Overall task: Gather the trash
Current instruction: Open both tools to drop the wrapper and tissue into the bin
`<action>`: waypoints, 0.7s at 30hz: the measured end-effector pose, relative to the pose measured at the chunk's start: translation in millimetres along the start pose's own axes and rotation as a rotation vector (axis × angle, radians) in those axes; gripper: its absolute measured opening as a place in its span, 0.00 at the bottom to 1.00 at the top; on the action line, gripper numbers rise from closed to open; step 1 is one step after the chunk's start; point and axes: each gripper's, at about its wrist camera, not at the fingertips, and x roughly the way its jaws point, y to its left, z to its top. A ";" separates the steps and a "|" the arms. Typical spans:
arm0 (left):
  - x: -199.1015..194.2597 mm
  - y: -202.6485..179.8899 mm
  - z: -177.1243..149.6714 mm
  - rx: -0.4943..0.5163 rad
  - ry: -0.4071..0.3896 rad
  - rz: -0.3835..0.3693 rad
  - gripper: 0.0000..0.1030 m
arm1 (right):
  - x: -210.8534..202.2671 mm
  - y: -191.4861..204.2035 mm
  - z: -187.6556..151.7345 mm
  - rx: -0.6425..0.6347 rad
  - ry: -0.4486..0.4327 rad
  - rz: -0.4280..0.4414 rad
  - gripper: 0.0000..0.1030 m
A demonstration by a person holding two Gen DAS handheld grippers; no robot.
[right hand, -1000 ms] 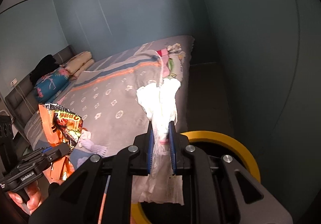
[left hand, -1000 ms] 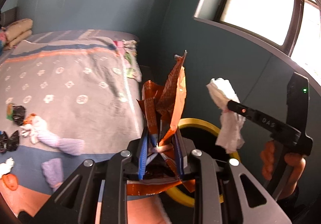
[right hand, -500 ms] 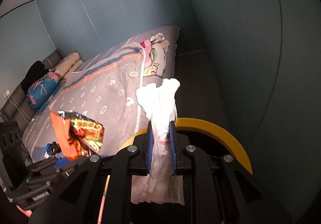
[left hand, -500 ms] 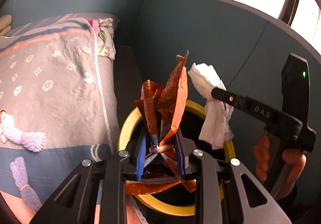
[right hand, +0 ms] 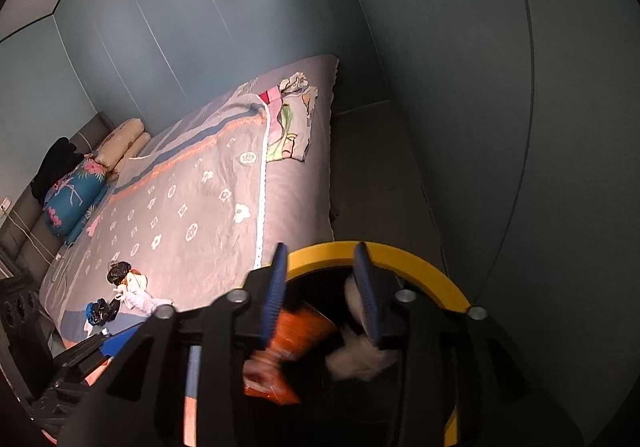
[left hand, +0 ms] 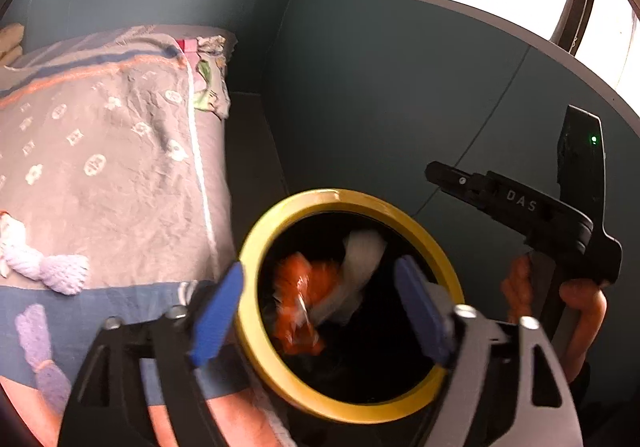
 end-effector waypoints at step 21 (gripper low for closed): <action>-107.0 94.1 4.1 -0.110 -0.210 0.352 0.92 | -16.3 129.0 5.7 -0.280 -0.140 0.151 0.77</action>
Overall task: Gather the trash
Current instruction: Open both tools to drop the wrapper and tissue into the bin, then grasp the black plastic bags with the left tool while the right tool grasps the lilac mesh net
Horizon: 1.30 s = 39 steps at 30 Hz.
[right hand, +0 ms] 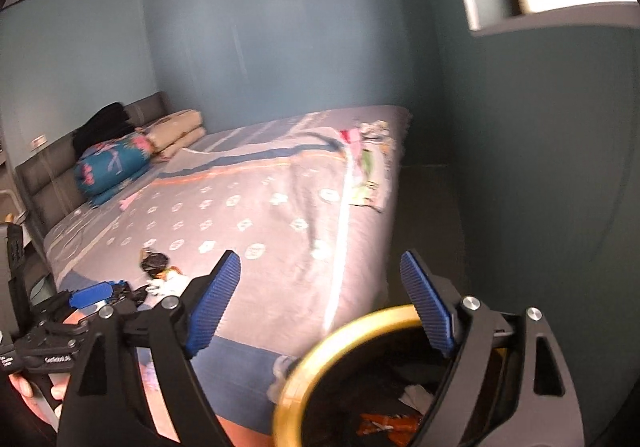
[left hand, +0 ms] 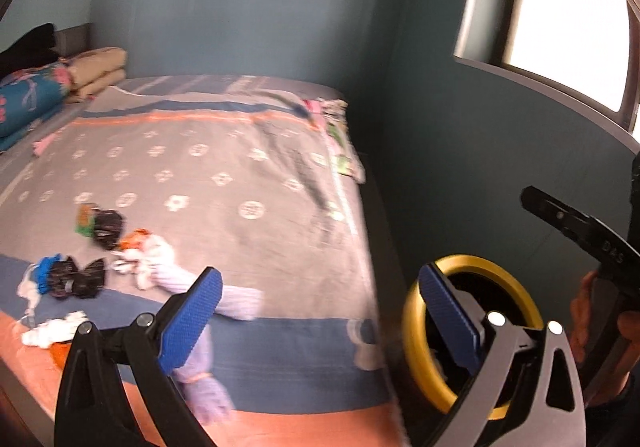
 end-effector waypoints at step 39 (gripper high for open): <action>18.1 281.6 -29.0 -0.234 0.078 0.372 0.92 | 212.7 240.1 -49.1 -0.383 0.297 0.303 0.77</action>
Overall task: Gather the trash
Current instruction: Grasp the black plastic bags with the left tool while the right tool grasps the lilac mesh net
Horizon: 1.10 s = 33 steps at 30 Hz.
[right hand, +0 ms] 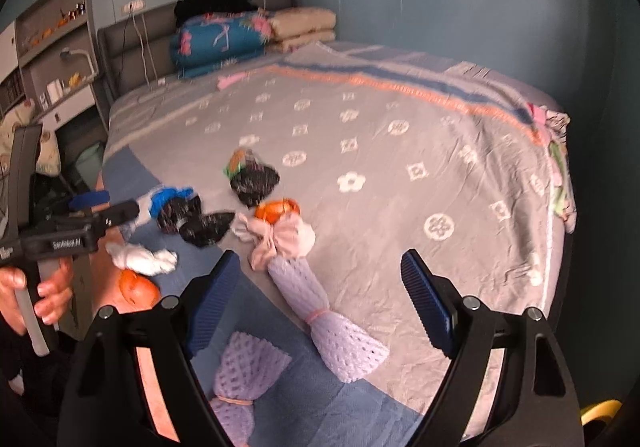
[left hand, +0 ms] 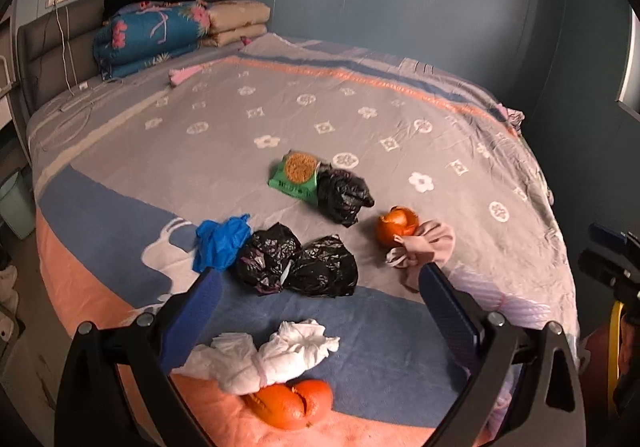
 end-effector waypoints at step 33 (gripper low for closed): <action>142.8 -16.6 7.7 0.202 0.237 0.153 0.58 | 143.0 7.2 -25.7 -0.106 0.347 0.005 0.65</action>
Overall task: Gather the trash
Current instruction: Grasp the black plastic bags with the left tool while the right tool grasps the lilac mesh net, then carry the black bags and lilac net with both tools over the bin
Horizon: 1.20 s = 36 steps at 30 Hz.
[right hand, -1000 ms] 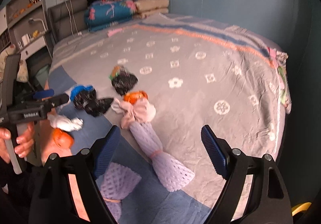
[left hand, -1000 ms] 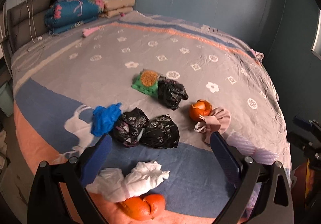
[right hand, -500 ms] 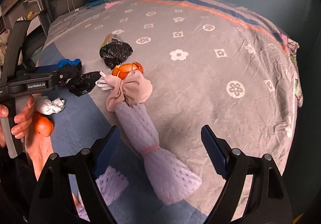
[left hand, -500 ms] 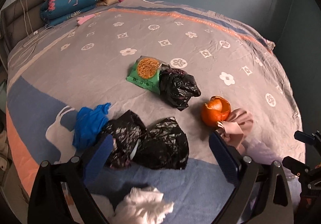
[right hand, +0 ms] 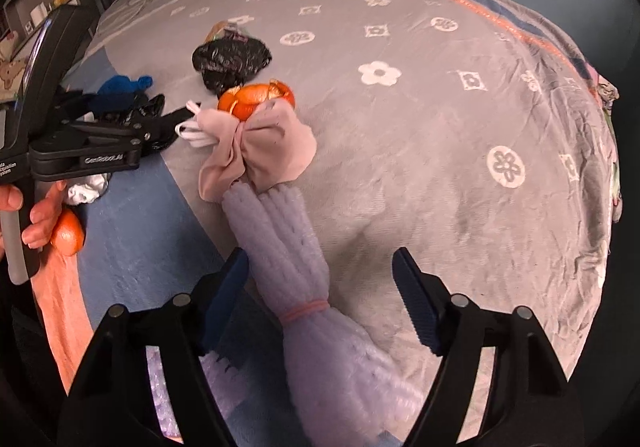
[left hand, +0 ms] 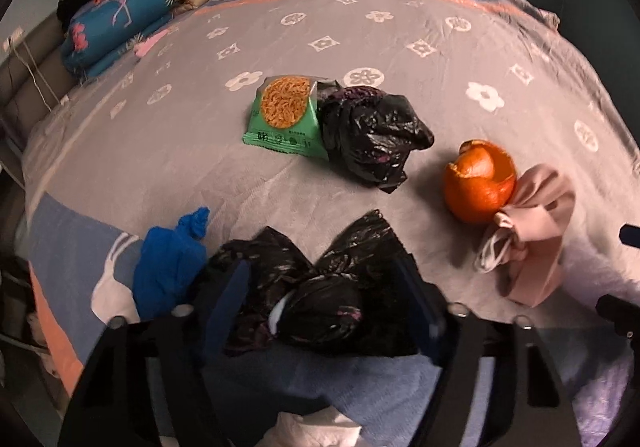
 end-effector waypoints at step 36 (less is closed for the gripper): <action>-135.6 48.4 -16.1 -0.221 -0.250 -0.213 0.09 | -112.5 3.4 -14.3 0.155 -0.121 0.186 0.25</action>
